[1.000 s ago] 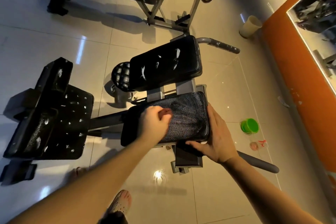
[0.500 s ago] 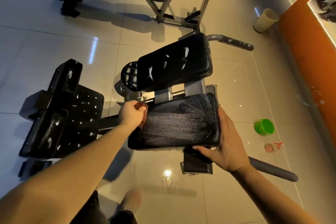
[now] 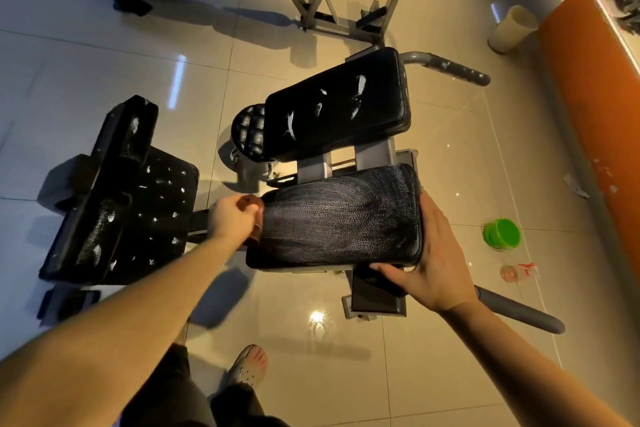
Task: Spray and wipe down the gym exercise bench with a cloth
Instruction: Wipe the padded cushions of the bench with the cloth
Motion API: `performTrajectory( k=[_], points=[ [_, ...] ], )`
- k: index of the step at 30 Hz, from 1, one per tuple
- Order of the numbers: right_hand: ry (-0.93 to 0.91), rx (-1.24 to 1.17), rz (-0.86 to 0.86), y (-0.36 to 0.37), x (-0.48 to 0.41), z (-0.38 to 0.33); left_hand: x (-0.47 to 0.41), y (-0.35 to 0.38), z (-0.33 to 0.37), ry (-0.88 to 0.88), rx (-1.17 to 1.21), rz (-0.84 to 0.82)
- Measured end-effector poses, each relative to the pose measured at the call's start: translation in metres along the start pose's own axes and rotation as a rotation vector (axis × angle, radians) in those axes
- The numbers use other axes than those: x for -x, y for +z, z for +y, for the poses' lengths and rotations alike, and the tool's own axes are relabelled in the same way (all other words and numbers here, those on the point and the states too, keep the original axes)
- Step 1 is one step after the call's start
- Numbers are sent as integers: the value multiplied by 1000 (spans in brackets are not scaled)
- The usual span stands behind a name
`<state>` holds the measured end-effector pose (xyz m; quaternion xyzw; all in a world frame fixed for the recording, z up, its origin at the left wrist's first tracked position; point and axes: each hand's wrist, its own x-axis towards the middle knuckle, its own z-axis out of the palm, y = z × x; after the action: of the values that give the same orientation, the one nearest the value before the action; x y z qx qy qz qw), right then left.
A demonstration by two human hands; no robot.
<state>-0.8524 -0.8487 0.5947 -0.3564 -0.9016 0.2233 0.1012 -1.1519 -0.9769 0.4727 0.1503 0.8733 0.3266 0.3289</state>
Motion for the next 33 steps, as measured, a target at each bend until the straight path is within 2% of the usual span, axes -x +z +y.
performTrajectory(
  k=[3, 5, 8, 11, 13, 17, 18, 20, 22, 25, 29, 31, 33],
  points=[
    [-1, 3, 0, 1, 1, 1, 0, 2, -4, -57, 12, 30],
    [-4, 1, 3, 1, 1, 2, 28, 8, 8, 55, 55, -9],
    [2, 10, 2, 1, 1, 2, 96, 19, 22, 309, 95, -161],
    [9, 18, -3, 1, 2, 1, 123, 20, 18, 451, 89, -151],
    [10, 14, -1, 2, 2, 2, 97, 16, 7, 362, 72, -115],
    [1, 17, 3, 3, 1, 3, 14, -6, -13, 14, -54, -17],
    [4, 20, 4, 3, 1, 3, 3, -9, -8, -23, -71, -9],
    [13, 19, 3, 4, 2, 3, -2, -6, 14, 11, -54, 19],
    [15, 18, 0, 3, 2, 3, 15, 6, 49, 123, -22, 18],
    [26, 25, -6, 2, 3, 0, 67, 25, 89, 363, 55, -128],
    [24, 13, -5, 1, 3, -3, 106, 17, 56, 636, -17, -249],
    [25, 17, -5, 1, 3, -3, 81, 5, 23, 577, -100, -178],
    [17, 22, 3, 0, 3, -2, 40, -4, 2, 342, -177, -67]
  ],
)
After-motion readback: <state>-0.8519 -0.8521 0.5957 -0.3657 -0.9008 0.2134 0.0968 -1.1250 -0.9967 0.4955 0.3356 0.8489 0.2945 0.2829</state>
